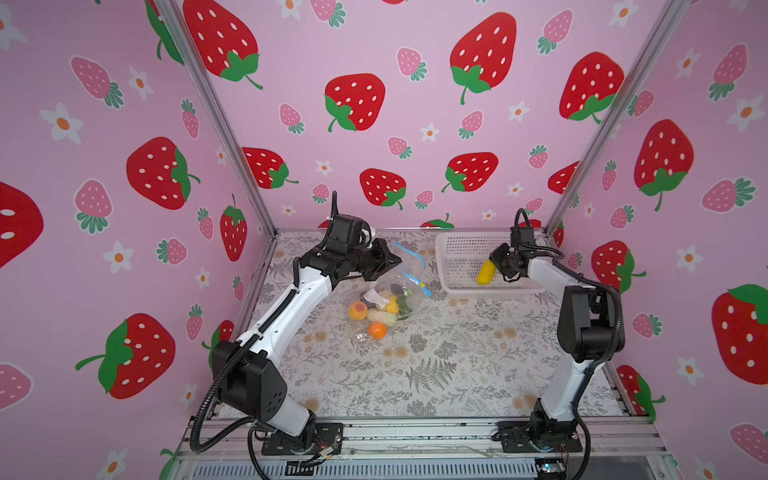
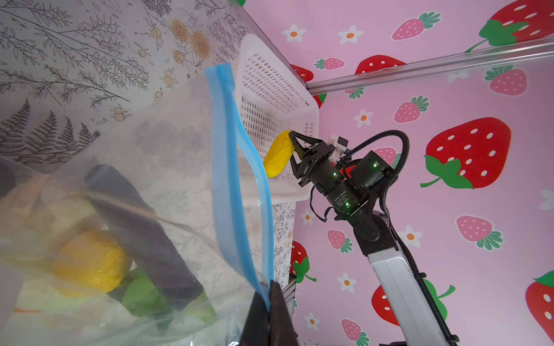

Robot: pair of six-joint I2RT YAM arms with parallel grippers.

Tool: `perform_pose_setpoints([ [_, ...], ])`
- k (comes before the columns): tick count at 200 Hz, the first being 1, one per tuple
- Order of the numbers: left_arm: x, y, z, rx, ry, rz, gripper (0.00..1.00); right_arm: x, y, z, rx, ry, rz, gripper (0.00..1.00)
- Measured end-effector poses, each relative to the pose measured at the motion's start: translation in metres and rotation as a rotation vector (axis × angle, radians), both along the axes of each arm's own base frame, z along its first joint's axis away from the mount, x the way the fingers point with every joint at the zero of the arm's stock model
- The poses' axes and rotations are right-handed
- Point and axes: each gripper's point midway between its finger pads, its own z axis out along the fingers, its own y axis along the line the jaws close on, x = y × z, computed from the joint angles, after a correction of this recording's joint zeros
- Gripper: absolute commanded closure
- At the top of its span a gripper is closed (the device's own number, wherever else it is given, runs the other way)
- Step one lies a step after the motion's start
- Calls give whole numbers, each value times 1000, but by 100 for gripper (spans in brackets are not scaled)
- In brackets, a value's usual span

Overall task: Place the food in the zip-top bag and seal the zipper
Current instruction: 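Lift the yellow corn out of the basket with the right gripper, then carry the corn with the right gripper over the bag mouth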

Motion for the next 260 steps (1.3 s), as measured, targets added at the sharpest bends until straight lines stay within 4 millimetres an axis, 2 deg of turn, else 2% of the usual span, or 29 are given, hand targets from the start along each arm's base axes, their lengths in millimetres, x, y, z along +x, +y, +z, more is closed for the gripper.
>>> perform_pose_setpoints([
  [58,1,0,0,-3,-5,0,100,-2,8,43,-23,-300,12,62],
  [104,1,0,-9,-4,7,4,100,-2,15,67,-83,-543,75,68],
  [140,2,-1,-10,-7,5,5,100,-3,24,98,-173,-751,169,73],
  [165,2,-1,-9,-9,-1,6,100,-9,32,108,-249,-845,252,77],
  [200,3,-1,-9,-10,-2,6,100,-17,54,125,-349,-982,415,79],
  [260,3,-1,-9,-9,-2,6,100,-35,93,128,-398,-1062,609,80],
])
